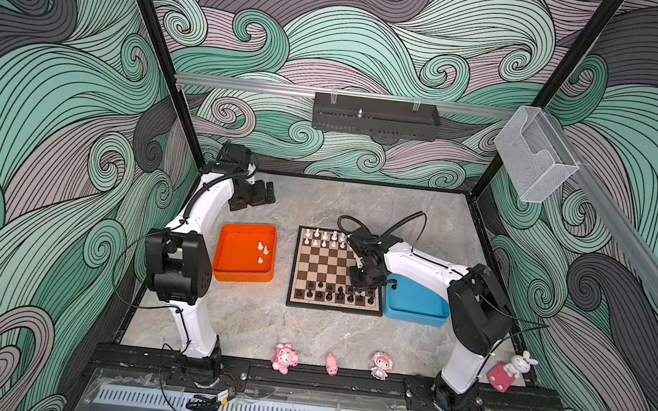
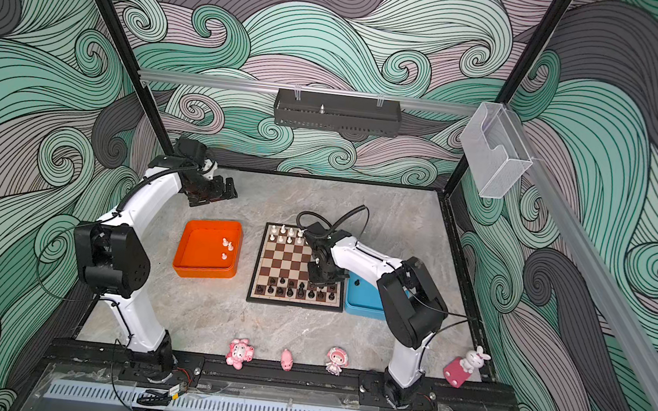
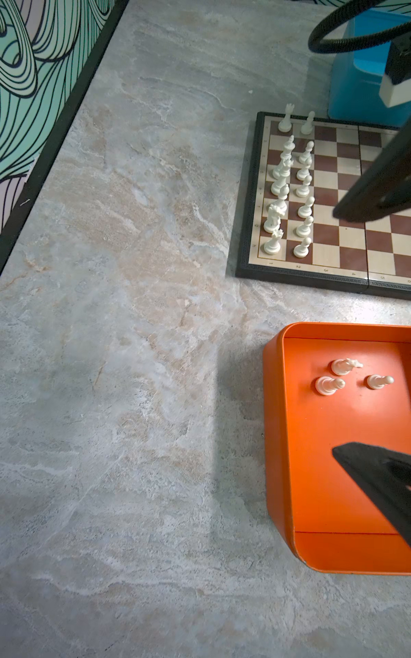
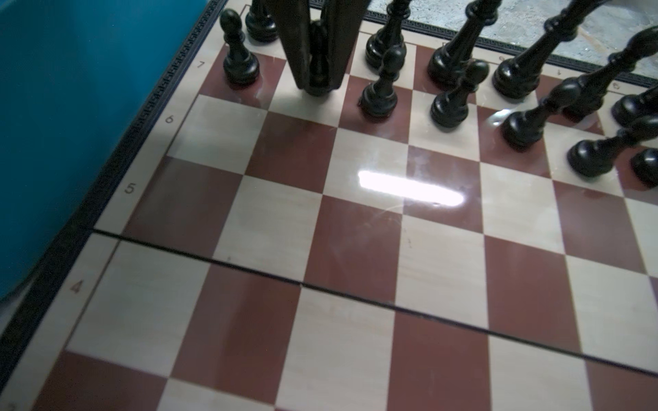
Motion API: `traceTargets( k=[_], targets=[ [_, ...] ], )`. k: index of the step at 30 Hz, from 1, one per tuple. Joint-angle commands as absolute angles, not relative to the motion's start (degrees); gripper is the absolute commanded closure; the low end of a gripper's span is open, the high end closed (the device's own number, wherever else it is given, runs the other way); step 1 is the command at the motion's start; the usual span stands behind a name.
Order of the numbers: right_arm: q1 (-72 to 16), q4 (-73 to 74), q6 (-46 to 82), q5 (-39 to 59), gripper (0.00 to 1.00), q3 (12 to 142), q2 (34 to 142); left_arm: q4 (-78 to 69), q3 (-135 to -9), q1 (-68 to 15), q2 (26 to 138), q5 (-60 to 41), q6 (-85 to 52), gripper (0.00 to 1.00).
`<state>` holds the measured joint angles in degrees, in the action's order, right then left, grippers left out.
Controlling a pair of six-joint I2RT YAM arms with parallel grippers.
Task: Set up the chess pieces on the board
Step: 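Lower the black pawn into the black pawn row and release it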
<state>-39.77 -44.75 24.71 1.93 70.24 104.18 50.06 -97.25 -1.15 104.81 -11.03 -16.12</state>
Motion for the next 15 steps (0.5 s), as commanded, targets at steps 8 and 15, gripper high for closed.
traceTargets(
  k=[8,15],
  targets=[
    [-39.8,-44.9,25.7,0.6,0.91,70.0,105.1,49.7,-96.7,-0.7,105.4,-11.6,-16.6,0.01],
    [-39.8,-44.9,25.9,0.5,0.89,69.6,105.5,49.6,-96.7,-0.8,105.4,-11.6,-16.7,0.01]
  ],
)
